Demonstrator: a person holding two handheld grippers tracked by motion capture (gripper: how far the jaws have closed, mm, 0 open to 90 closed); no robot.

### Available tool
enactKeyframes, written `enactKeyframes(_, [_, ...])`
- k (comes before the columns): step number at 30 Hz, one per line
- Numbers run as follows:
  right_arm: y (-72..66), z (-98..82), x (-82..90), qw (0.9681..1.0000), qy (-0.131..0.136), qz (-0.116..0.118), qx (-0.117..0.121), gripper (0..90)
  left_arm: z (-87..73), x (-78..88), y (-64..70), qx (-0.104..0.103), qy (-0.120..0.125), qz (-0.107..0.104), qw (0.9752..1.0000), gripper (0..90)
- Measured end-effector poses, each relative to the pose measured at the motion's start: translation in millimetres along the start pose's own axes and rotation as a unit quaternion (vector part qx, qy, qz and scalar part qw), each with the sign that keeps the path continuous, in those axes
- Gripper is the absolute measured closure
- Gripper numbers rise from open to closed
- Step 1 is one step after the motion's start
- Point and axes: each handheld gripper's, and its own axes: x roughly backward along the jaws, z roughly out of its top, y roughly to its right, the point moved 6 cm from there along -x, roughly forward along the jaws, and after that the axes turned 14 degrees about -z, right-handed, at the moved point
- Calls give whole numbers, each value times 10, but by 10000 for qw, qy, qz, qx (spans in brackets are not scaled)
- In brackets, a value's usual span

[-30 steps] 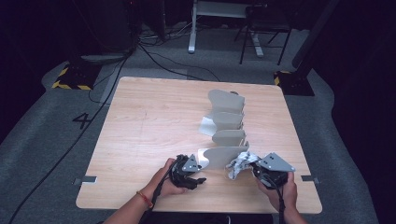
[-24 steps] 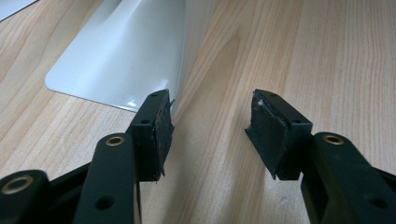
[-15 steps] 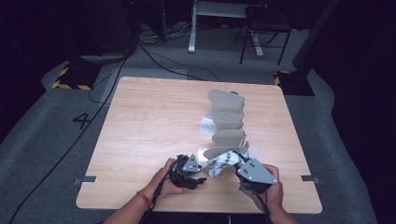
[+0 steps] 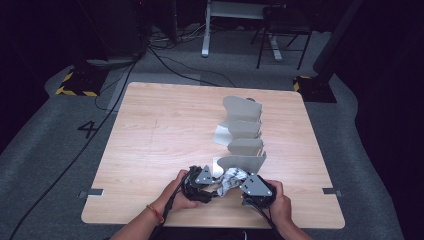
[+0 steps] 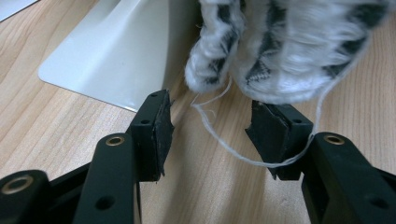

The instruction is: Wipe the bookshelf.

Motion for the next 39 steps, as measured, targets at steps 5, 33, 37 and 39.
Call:
enactKeyframes(5, [118, -135, 20, 9998, -158, -14, -90, 829, 0, 1, -1, 0, -4, 5, 10000, 483])
enactKeyframes(33, [473, 499, 477, 9927, 898, -740, -322, 830, 24, -9, -6, -6, 51, 5, 10000, 699])
enactKeyframes(37, [304, 564, 412, 9943, 900, -556, -120, 830, 34, -23, 4, 5, 63, -93, 9999, 867])
enactKeyframes(39, [227, 568, 359, 9951, 869, -465, -22, 830, 36, -29, 12, 24, 67, -149, 9999, 894])
